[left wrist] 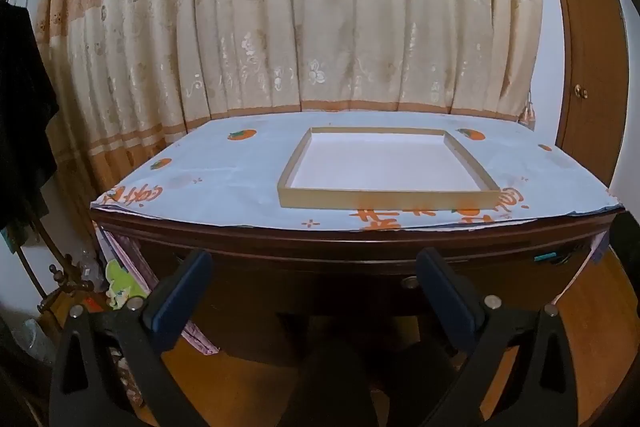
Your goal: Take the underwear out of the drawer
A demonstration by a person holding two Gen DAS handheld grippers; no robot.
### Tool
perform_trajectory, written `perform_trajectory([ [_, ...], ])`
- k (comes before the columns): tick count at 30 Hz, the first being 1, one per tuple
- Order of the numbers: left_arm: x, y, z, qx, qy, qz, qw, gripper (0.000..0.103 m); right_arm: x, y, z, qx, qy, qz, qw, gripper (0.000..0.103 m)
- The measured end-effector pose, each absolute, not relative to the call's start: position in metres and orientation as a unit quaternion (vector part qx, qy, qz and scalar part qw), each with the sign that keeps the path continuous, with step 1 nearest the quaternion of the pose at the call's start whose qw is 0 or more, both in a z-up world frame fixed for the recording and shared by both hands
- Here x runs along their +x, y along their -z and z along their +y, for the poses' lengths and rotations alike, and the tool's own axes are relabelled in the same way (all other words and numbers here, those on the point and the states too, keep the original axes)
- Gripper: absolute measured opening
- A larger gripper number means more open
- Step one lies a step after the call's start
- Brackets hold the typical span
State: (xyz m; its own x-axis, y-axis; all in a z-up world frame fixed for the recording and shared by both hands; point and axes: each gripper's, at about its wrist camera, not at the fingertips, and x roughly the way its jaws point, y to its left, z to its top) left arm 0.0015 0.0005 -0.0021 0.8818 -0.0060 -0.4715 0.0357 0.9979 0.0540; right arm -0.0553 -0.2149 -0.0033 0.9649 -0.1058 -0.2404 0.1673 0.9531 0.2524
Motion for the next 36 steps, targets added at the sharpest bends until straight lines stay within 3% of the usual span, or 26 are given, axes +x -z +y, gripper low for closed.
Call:
perform_trajectory([
  [36,-0.0038,0.0053,0.0001,0.04,0.007,0.242,0.97,0.103,-0.0532,0.0023,-0.2078,0.117,0.067,0.116,0.984,0.102],
])
